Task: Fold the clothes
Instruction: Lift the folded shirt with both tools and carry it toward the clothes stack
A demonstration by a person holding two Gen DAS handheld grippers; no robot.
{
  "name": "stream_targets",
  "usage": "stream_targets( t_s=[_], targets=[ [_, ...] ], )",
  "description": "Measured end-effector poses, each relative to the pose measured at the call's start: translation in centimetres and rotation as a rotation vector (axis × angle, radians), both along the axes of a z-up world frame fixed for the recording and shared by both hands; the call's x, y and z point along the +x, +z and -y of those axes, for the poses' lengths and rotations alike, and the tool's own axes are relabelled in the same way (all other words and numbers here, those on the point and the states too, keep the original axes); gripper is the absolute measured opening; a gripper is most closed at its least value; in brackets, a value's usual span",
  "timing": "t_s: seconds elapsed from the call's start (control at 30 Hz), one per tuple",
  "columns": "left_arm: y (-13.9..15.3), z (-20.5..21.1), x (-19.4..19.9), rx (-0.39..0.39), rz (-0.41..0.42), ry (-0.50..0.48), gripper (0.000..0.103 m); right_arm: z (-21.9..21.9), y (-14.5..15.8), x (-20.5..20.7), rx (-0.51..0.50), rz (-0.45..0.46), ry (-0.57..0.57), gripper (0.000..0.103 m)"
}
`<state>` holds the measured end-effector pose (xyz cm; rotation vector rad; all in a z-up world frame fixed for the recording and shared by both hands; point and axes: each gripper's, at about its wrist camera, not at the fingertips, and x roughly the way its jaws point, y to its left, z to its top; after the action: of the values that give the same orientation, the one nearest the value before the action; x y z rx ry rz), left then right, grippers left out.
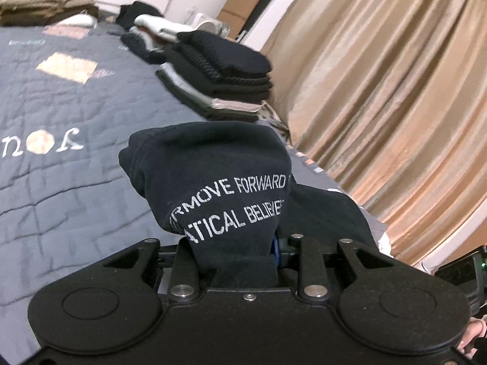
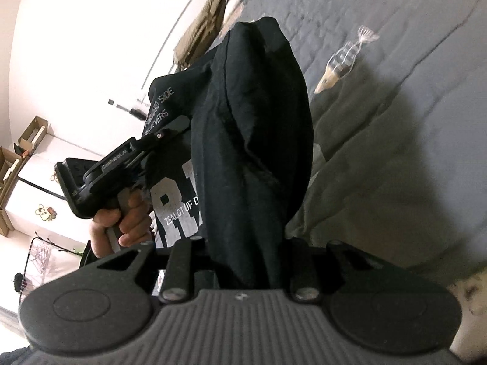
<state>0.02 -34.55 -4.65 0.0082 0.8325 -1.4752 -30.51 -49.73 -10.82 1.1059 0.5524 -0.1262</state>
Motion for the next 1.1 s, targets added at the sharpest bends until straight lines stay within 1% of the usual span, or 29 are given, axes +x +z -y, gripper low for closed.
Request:
stream_targets(
  t_s=[0.2, 0.33, 0.43, 0.5, 0.63, 0.9, 1.1],
  targets=[
    [2.5, -0.1, -4.6, -0.045, 0.038, -0.018, 0.027, -0.5, 2.4, -4.4, -0.067, 0.018, -0.040, 0.024],
    [3.7, 0.2, -7.0, -0.073, 0.064, -0.026, 0.027, 0.0, 3.5, -6.5, -0.091, 0.026, -0.064, 0.024],
    [4.2, 0.6, -8.3, -0.094, 0.066, -0.022, 0.027, 0.5, 3.9, -7.3, -0.106, 0.032, -0.073, 0.024],
    [4.2, 0.9, -8.9, -0.101, 0.066, -0.019, 0.027, 1.1, 3.9, -7.8, -0.113, 0.033, -0.079, 0.024],
    [4.1, 2.0, -10.1, -0.088, 0.074, -0.014, 0.027, 2.2, 3.9, -8.7, -0.121, 0.023, -0.085, 0.024],
    [3.6, 4.3, -12.1, -0.081, 0.084, 0.005, 0.027, 5.4, 3.3, -10.3, -0.111, 0.026, -0.084, 0.024],
    [3.2, 6.1, -14.2, -0.091, 0.079, 0.022, 0.027, 7.3, 3.4, -12.3, -0.116, 0.021, -0.083, 0.024]
  ],
)
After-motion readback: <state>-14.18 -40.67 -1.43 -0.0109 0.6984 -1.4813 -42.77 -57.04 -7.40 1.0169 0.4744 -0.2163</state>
